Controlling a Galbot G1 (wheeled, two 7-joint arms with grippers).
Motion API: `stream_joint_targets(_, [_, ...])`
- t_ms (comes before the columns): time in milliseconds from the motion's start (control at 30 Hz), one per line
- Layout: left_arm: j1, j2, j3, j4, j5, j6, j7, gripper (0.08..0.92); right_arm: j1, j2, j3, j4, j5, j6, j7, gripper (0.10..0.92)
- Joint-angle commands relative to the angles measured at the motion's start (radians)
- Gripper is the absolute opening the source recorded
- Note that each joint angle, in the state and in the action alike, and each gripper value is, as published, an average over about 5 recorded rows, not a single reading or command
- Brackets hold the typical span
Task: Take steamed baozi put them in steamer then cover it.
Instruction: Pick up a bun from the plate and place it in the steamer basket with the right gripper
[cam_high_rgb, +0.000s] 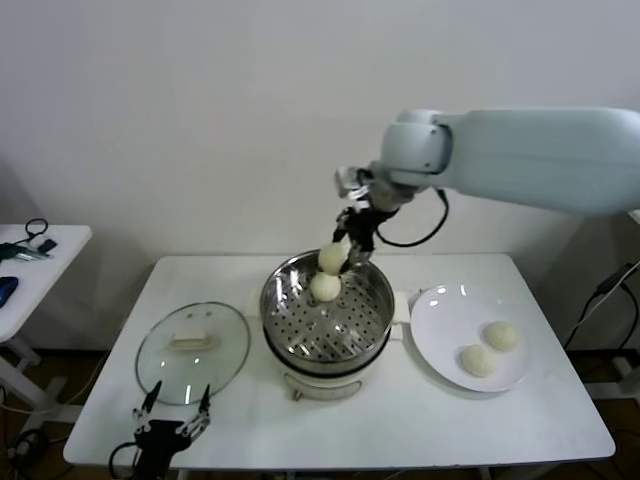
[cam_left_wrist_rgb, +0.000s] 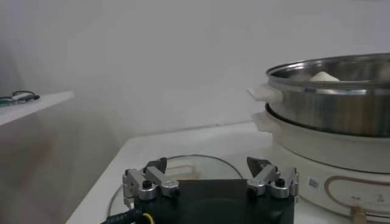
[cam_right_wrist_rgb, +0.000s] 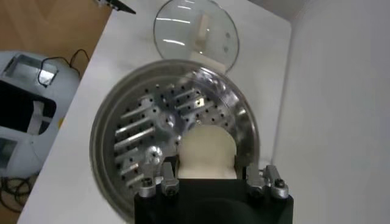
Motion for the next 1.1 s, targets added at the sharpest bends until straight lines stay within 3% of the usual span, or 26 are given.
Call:
stream_joint_targets(33, [0.002, -0.004, -0.001, -0.001, 0.000, -0.001, 0.001, 0.823, -0.204, 0.141, 0.024, -0.048, 0.008, -0.103, 0.141, 0.602])
stream_joint_targets(733, [0.006, -0.013, 0.000, -0.001, 0.006, -0.008, -0.003, 0.823, -0.365, 0.202, 0.057, -0.202, -0.072, -0.118, 0.204, 0.603])
stream_joint_targets(967, [0.011, -0.014, -0.001, -0.010, 0.007, -0.010, -0.005, 0.823, -0.232, 0.132, 0.027, -0.135, -0.079, -0.036, 0.104, 0.752])
stream_joint_targets(1100, [0.017, -0.016, -0.001, -0.017, 0.008, -0.011, -0.005, 0.823, -0.084, 0.004, -0.035, -0.082, -0.081, 0.067, -0.002, 0.815])
